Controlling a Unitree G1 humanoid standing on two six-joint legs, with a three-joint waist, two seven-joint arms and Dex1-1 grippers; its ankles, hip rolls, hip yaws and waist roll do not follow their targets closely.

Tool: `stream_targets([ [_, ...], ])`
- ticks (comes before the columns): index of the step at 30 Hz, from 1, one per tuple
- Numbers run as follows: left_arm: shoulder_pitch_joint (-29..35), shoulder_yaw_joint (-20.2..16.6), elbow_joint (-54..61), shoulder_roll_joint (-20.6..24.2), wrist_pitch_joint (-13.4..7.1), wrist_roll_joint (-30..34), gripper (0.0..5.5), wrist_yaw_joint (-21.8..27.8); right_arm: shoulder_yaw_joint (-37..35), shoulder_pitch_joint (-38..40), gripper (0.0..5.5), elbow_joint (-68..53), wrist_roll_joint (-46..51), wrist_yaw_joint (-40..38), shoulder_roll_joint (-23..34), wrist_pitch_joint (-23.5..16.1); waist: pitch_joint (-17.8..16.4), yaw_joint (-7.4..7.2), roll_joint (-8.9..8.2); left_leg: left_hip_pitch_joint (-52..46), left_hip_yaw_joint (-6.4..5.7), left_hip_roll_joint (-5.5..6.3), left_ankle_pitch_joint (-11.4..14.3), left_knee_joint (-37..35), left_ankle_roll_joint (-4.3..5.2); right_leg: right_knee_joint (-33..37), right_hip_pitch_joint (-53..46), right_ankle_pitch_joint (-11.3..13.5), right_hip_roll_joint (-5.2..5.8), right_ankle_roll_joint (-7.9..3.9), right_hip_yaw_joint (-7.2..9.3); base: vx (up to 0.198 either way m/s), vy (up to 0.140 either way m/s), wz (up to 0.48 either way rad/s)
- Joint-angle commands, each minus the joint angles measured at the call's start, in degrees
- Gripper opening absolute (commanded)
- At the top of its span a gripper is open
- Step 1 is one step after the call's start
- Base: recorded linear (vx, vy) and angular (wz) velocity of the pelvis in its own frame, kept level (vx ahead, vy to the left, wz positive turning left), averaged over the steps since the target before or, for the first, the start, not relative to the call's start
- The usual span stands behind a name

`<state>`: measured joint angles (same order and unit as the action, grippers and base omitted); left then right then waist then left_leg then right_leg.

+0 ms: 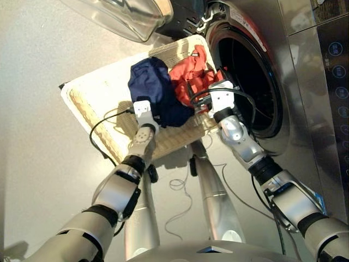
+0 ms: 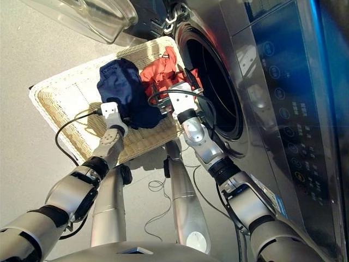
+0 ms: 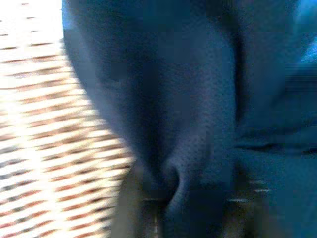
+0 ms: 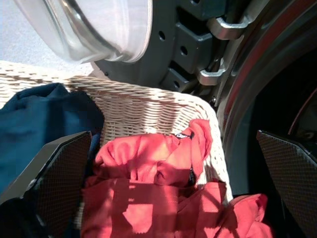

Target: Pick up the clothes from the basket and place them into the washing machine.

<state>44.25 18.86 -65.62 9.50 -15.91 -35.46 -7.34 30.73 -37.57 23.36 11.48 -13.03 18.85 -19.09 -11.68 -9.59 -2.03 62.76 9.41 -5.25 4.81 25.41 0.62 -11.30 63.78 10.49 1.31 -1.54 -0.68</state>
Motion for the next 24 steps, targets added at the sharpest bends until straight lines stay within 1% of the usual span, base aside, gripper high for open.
stream_targets([
  [1, 3.2, 0.4, 1.1, -2.2, -1.1, 0.4, 0.00, 1.3, -1.7, -2.3, 5.50, -1.9, -1.5, 0.8, -3.1, -2.9, -1.7, -1.04, -0.02, -6.4, -3.40, 0.87, 3.5, -1.7, 0.47, -4.6, -3.4, -7.3, 0.86, -5.52, 2.69, 0.000, 0.000, 0.000],
  [3, 2.1, 0.5, 2.8, -2.0, -1.7, -0.6, 0.00, 1.8, -1.3, -1.5, 5.50, 0.4, -2.1, 1.0, -3.0, -2.7, -1.3, -0.47, 0.44, -8.6, -3.52, 1.38, 2.9, -3.6, 0.70, -3.6, -5.5, -7.0, 1.44, -5.59, 3.00, 0.000, 0.000, 0.000],
  [4, 2.1, 0.5, 2.9, -2.0, -1.7, -0.7, 0.00, 1.8, -1.3, -1.5, 5.50, 0.5, -2.1, 1.0, -3.0, -2.7, -1.4, -0.49, 0.41, -8.8, -3.52, 1.42, 2.8, -3.8, 0.70, -3.5, -5.7, -7.0, 1.46, -5.60, 3.01, 0.000, 0.000, 0.000],
  [5, 0.6, 0.1, 4.4, -1.6, -2.3, -2.3, 0.00, 2.6, -0.9, -0.6, 5.50, 3.5, -2.8, 1.1, -3.1, -2.4, -1.2, 0.14, 0.84, -11.4, -3.59, 1.75, 2.1, -5.8, 1.06, -2.3, -8.3, -6.7, 2.00, -5.71, 3.44, 0.000, 0.000, 0.000],
  [6, -0.2, 0.2, 5.3, -1.5, -2.4, -2.8, 0.00, 3.1, -0.7, -0.3, 5.50, 4.4, -3.3, 1.2, -3.1, -2.2, -1.1, 0.35, 0.92, -12.7, -3.66, 2.01, 1.7, -6.9, 1.24, -1.5, -9.8, -6.5, 2.25, -5.77, 3.65, 0.053, -0.050, 0.039],
  [8, -2.2, 0.2, 8.5, -1.1, -3.1, -4.1, 0.00, 4.0, 0.0, 0.9, 5.50, 6.5, -4.9, 1.4, -2.4, -1.8, -1.1, 1.04, 1.27, -16.1, -3.77, 2.55, 0.7, -9.3, 1.62, -0.4, -12.8, -6.2, 2.61, -5.94, 4.00, 0.000, 0.000, 0.000],
  [12, -5.5, -0.4, 12.1, -0.9, -3.8, -7.0, 0.00, 6.2, 2.0, 2.7, 5.50, 10.6, -9.9, 2.4, -1.0, -0.4, -0.8, 2.42, 1.47, -22.8, -4.15, 3.62, -0.6, -13.3, 2.00, 2.2, -19.6, -5.9, 3.20, -6.23, 4.79, 0.000, 0.000, 0.000],
  [13, -6.2, -0.2, 14.2, -0.8, -4.1, -7.5, 0.00, 6.2, 2.3, 3.3, 5.50, 10.9, -10.6, 2.6, -0.6, -0.2, -1.1, 2.35, 1.10, -23.7, -3.63, 4.27, -2.7, -14.4, 1.74, 3.4, -20.5, -4.4, 3.87, -5.97, 5.26, -0.057, -0.035, 0.187],
  [15, -7.9, 0.5, 16.7, -1.1, -4.2, -8.5, 0.00, 7.4, 3.4, 4.3, 5.50, 11.7, -12.5, 3.5, -0.1, 0.3, -1.1, 2.87, 1.20, -26.6, -3.82, 4.69, -3.4, -16.3, 2.02, 4.8, -23.8, -4.1, 4.07, -6.21, 5.84, -0.030, -0.013, 0.110],
  [16, -8.0, 0.5, 16.7, -1.1, -4.2, -8.5, 0.00, 7.4, 3.4, 4.3, 5.50, 11.6, -12.5, 3.5, -0.1, 0.3, -1.2, 2.87, 1.19, -26.8, -3.82, 4.69, -3.4, -16.4, 2.02, 4.9, -24.0, -4.1, 4.07, -6.21, 5.85, 0.000, 0.000, 0.000],
  [17, -8.8, 1.0, 18.4, -1.1, -4.2, -9.2, 0.00, 7.8, 4.1, 4.8, 5.50, 11.7, -13.4, 3.9, 0.3, 0.5, -1.1, 3.22, 1.28, -28.5, -3.91, 4.92, -3.7, -17.3, 2.09, 5.4, -25.5, -4.1, 4.08, -6.26, 6.04, 0.000, 0.000, 0.000],
  [18, -9.7, 1.6, 20.7, -0.9, -4.4, -9.7, 0.00, 8.1, 4.4, 5.5, 5.50, 11.8, -13.9, 4.5, 0.7, 0.6, -1.1, 3.48, 1.35, -29.8, -4.11, 4.99, -3.9, -17.9, 2.07, 5.9, -26.8, -4.1, 4.18, -6.29, 6.26, 0.000, 0.000, 0.000],
  [19, -10.4, 2.2, 22.0, -1.0, -4.2, -10.1, 0.00, 8.8, 4.8, 5.9, 5.50, 11.7, -14.4, 4.9, 1.0, 0.7, -1.1, 3.66, 1.36, -30.9, -4.13, 5.06, -4.1, -18.3, 2.04, 6.2, -27.9, -4.1, 4.34, -6.32, 6.53, 0.000, 0.000, 0.000],
  [20, -10.9, 2.6, 23.2, -1.0, -4.4, -10.8, 0.00, 9.2, 5.1, 6.3, 5.50, 11.4, -15.2, 5.5, 1.4, 0.7, -1.1, 3.87, 1.40, -32.0, -4.00, 5.14, -4.1, -18.8, 2.03, 6.6, -29.0, -4.1, 4.27, -6.37, 6.67, 0.000, 0.000, 0.000],
  [21, -11.6, 3.1, 24.8, -1.1, -4.2, -11.2, 0.00, 9.7, 5.6, 6.6, 5.50, 11.4, -15.8, 5.8, 1.7, 0.8, -1.1, 4.10, 1.46, -32.9, -4.21, 5.20, -4.1, -18.9, 1.96, 6.7, -29.9, -4.2, 4.28, -6.32, 6.69, 0.000, 0.000, 0.000],
  [24, -13.1, 4.5, 28.7, -1.4, -4.0, -13.5, 0.00, 11.2, 7.2, 6.4, 5.50, 10.4, -17.7, 6.9, 2.4, 0.6, -1.2, 4.66, 1.57, -34.6, -4.31, 5.27, -3.9, -19.0, 1.82, 7.1, -32.1, -4.4, 4.35, -6.27, 6.79, 0.000, 0.000, 0.000],
])
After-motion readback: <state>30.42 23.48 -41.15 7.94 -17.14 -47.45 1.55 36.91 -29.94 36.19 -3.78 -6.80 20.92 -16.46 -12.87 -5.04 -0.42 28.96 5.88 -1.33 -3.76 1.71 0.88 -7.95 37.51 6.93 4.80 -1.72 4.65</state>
